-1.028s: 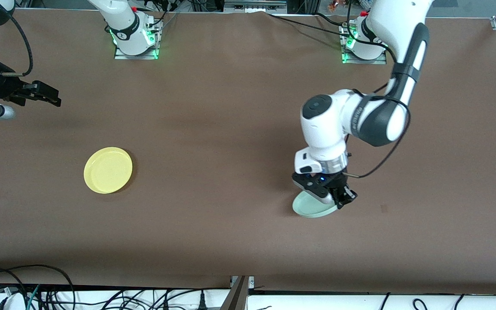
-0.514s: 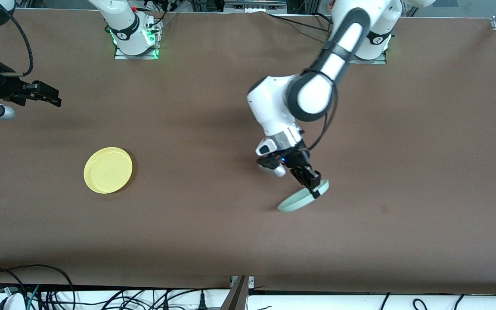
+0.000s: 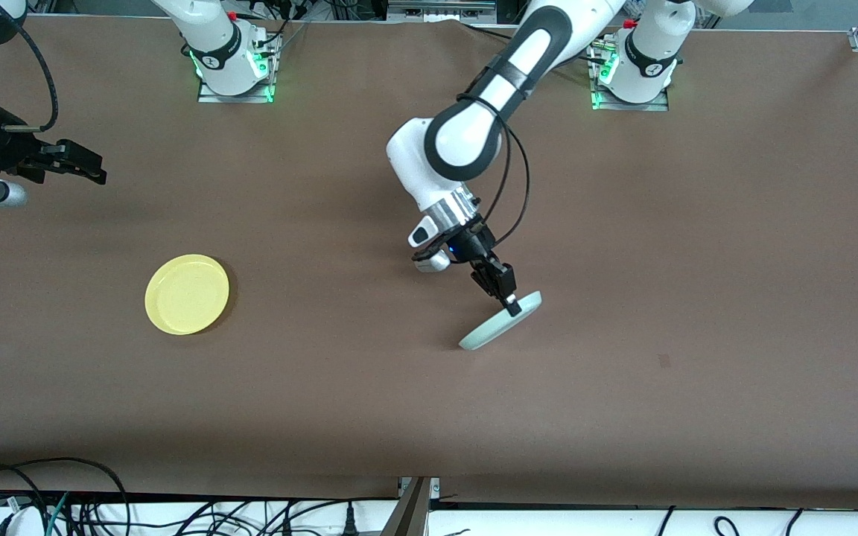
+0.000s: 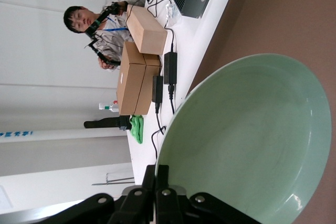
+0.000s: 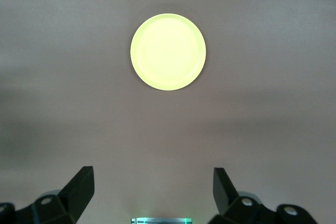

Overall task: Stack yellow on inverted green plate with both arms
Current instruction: 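Flip the green plate over with the left gripper, carrying it toward the table middle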

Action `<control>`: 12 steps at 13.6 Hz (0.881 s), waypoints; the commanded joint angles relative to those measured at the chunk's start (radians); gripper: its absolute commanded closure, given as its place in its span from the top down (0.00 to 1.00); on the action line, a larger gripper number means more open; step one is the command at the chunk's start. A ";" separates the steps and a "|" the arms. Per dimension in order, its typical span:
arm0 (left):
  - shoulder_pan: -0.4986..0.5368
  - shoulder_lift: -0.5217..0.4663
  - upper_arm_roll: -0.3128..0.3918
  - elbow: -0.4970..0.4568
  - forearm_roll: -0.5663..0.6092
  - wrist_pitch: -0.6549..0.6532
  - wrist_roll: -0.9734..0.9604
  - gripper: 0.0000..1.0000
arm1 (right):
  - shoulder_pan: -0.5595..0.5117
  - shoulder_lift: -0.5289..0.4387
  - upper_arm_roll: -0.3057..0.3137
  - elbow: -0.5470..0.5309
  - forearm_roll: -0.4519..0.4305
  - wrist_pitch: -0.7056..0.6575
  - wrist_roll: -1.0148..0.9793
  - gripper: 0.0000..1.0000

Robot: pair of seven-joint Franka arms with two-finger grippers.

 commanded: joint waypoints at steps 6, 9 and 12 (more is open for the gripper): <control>-0.131 0.114 0.018 0.043 0.056 -0.174 -0.152 0.00 | 0.000 -0.006 0.005 0.008 -0.001 -0.016 0.016 1.00; -0.152 0.130 0.009 0.054 0.042 -0.175 -0.206 0.00 | 0.000 -0.006 0.005 0.009 -0.001 -0.014 0.016 1.00; -0.161 0.145 -0.034 0.067 0.005 -0.175 -0.243 0.01 | 0.000 -0.006 0.005 0.009 -0.001 -0.011 0.016 1.00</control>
